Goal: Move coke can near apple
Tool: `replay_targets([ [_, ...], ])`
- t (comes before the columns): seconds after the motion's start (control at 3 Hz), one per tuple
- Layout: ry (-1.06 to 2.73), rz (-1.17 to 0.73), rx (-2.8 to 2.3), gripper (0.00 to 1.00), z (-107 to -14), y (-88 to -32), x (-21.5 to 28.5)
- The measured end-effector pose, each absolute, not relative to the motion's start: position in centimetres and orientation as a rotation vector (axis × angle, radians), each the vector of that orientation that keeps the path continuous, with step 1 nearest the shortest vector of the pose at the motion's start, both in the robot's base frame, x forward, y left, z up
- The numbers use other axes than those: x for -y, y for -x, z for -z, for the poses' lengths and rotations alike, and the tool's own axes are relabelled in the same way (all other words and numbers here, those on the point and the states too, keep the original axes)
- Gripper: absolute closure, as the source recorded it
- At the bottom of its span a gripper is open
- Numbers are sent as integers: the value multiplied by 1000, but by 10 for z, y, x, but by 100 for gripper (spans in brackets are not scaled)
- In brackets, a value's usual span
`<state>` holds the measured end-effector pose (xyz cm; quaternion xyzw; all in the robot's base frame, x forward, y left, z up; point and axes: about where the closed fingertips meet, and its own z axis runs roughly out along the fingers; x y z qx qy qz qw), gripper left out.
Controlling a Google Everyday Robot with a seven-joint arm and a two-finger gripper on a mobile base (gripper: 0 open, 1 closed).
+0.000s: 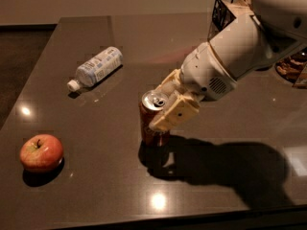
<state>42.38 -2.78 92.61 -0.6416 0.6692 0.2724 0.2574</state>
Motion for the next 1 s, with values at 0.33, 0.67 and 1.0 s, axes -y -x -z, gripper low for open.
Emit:
replay_targets([
  [0.33, 1758, -764, -1779, 100, -937, -433, -1],
  [0.67, 1779, -786, -1752, 100, -938, -437, -29],
  [1.0, 1813, -824, -1725, 100, -932, -429, -56],
])
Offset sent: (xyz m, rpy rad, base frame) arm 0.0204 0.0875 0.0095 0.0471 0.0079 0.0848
